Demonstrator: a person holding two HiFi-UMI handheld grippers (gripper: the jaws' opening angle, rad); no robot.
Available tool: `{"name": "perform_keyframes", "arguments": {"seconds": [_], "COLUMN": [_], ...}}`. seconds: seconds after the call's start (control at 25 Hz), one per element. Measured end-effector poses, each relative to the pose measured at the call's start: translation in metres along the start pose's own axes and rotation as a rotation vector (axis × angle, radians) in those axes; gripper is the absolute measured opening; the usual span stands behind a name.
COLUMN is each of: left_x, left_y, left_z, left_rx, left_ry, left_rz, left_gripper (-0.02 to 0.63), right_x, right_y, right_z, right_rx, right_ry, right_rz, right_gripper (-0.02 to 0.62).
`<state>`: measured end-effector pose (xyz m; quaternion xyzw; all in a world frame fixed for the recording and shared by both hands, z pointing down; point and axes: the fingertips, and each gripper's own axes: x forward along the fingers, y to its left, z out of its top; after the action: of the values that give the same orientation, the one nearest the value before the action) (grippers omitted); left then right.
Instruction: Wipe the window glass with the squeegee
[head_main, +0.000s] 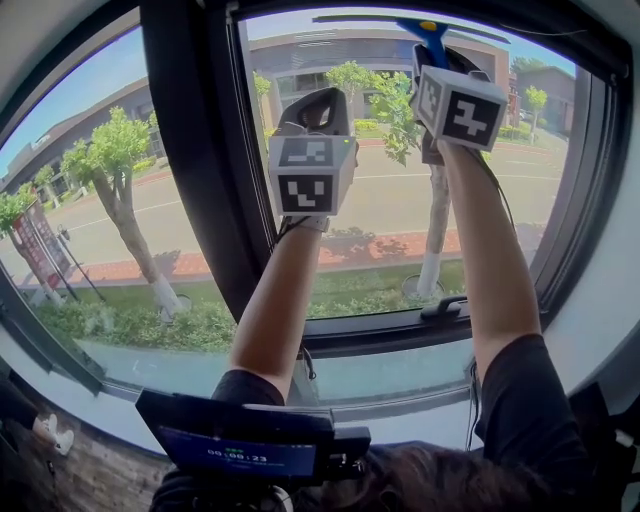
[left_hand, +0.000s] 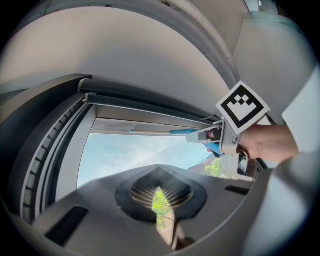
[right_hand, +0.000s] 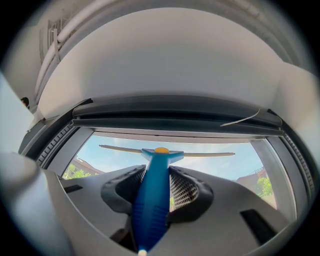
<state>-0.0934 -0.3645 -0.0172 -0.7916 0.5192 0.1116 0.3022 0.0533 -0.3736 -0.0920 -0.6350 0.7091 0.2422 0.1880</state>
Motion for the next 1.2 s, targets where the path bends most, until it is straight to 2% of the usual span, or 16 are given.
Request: {"name": "perform_keyframes", "arguments": {"seconds": [0.92,1.2], "left_x": [-0.034,-0.036], "left_y": [-0.029,-0.038], "left_z": [-0.070,-0.075], "left_rx": [-0.056,-0.059], "left_ry": [0.119,0.126], "left_rz": [-0.037,-0.033], "left_gripper": [0.002,0.002], "right_x": [-0.043,-0.052], "right_y": [0.010,0.002], "right_z": [-0.050,-0.069], "right_rx": [0.005,0.020], "right_ry": [0.019,0.030], "right_rz": [0.009,0.001], "right_gripper": [0.141,0.141]}}
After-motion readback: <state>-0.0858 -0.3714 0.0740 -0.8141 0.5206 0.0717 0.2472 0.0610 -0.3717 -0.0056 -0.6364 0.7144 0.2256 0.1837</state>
